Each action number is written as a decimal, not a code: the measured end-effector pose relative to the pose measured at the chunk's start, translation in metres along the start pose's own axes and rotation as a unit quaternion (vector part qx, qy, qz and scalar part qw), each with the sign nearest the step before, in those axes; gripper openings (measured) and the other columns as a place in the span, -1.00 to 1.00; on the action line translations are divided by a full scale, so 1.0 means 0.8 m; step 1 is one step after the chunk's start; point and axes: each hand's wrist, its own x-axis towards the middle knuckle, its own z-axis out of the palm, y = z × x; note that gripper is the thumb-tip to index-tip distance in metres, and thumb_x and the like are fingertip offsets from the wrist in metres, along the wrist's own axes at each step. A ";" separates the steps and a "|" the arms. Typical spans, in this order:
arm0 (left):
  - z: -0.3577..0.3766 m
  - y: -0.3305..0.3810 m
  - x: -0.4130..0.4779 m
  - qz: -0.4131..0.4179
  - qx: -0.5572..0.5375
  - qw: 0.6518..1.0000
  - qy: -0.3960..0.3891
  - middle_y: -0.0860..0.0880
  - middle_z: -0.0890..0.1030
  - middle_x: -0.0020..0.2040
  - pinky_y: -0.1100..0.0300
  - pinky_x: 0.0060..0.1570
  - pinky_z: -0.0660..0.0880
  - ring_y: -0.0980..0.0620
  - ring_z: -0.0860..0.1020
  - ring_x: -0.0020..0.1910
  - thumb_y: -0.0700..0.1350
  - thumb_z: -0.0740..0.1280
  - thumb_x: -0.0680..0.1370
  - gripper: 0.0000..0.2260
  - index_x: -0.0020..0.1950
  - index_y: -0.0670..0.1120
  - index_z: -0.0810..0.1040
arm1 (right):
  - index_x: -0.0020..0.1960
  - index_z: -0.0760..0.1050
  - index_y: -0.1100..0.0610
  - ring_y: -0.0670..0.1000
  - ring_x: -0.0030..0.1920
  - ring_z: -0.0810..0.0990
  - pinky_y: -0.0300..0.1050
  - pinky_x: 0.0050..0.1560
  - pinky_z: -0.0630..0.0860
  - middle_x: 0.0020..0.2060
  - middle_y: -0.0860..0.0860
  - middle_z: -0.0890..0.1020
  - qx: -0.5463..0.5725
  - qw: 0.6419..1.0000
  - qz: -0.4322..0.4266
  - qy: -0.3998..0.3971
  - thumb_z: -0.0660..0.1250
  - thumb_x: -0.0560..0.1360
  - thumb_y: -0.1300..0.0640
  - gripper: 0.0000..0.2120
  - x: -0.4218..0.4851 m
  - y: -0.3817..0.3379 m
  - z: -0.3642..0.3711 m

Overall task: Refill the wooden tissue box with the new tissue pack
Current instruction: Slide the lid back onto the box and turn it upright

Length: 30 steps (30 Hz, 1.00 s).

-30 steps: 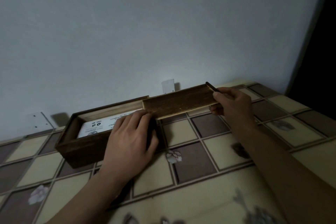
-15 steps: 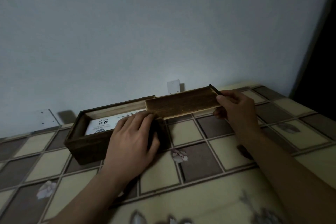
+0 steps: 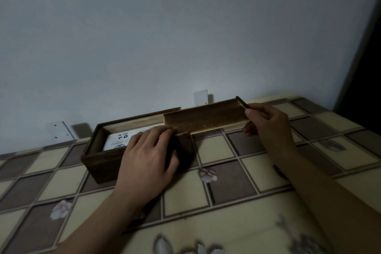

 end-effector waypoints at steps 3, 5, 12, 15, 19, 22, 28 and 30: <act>-0.001 -0.001 -0.001 -0.001 0.002 1.000 0.006 -0.11 0.61 0.19 -0.03 0.17 0.39 -0.14 0.56 0.16 0.01 0.23 0.48 -0.60 0.24 -0.14 0.56 | -0.04 0.61 0.03 -0.03 -0.51 0.61 -0.18 -0.46 0.57 -0.45 -0.03 0.67 -0.002 1.000 0.002 -0.002 0.37 0.50 0.21 -0.89 -0.001 0.001 0.002; -0.001 -0.002 -0.001 -0.001 0.001 1.000 0.011 -0.10 0.61 0.17 -0.03 0.15 0.40 -0.14 0.57 0.14 0.01 0.23 0.48 -0.61 0.23 -0.13 0.56 | -0.02 0.61 0.05 -0.03 -0.51 0.61 -0.19 -0.46 0.56 -0.45 -0.03 0.67 -0.004 1.000 0.003 -0.004 0.37 0.51 0.21 -0.90 -0.002 0.001 0.002; -0.002 -0.012 -0.005 -0.004 0.006 1.000 0.015 -0.10 0.61 0.14 -0.04 0.13 0.39 -0.14 0.56 0.12 0.01 0.23 0.48 -0.62 0.22 -0.13 0.55 | -0.03 0.62 -0.03 0.00 -0.48 0.63 -0.19 -0.44 0.58 -0.41 0.00 0.69 -0.014 1.000 0.003 -0.019 0.36 0.52 0.20 -0.85 -0.009 -0.002 0.010; -0.003 -0.017 -0.007 -0.004 0.012 1.000 0.014 -0.10 0.61 0.15 -0.04 0.12 0.38 -0.14 0.56 0.13 0.02 0.23 0.47 -0.60 0.24 -0.13 0.55 | -0.08 0.62 -0.09 0.00 -0.47 0.64 -0.21 -0.44 0.57 -0.41 -0.01 0.70 -0.012 1.000 0.010 -0.022 0.37 0.51 0.18 -0.84 -0.013 -0.001 0.015; -0.005 -0.021 -0.010 0.000 0.014 1.000 0.019 -0.11 0.61 0.15 -0.03 0.12 0.39 -0.15 0.56 0.12 0.01 0.24 0.47 -0.60 0.24 -0.12 0.56 | -0.05 0.63 -0.11 0.02 -0.42 0.67 -0.21 -0.39 0.58 -0.34 -0.05 0.72 -0.007 1.000 0.019 -0.023 0.36 0.51 0.15 -0.83 -0.016 0.001 0.020; -0.006 -0.023 -0.010 -0.005 0.013 1.000 0.014 -0.10 0.61 0.16 -0.04 0.14 0.41 -0.14 0.56 0.14 0.02 0.24 0.47 -0.60 0.25 -0.11 0.56 | 0.13 0.62 0.00 0.03 -0.37 0.70 -0.19 -0.32 0.62 -0.31 -0.08 0.73 -0.024 0.999 0.028 -0.020 0.35 0.51 0.15 -0.79 -0.015 0.005 0.022; -0.010 -0.032 -0.016 -0.014 0.019 1.000 0.014 -0.09 0.61 0.16 -0.04 0.16 0.39 -0.13 0.56 0.15 0.03 0.23 0.48 -0.60 0.25 -0.10 0.56 | 0.27 0.56 0.10 -0.01 -0.29 0.73 -0.06 -0.10 0.65 -0.33 -0.14 0.72 -0.078 0.996 0.041 -0.018 0.36 0.51 0.11 -0.67 -0.016 0.003 0.032; -0.011 -0.035 -0.018 -0.019 0.019 1.000 0.014 -0.09 0.61 0.15 -0.04 0.16 0.40 -0.13 0.56 0.14 0.03 0.22 0.47 -0.60 0.25 -0.10 0.56 | 0.27 0.56 0.11 -0.02 -0.25 0.73 -0.01 -0.04 0.64 -0.30 -0.13 0.72 -0.087 0.995 0.044 -0.019 0.36 0.51 0.11 -0.66 -0.018 0.001 0.036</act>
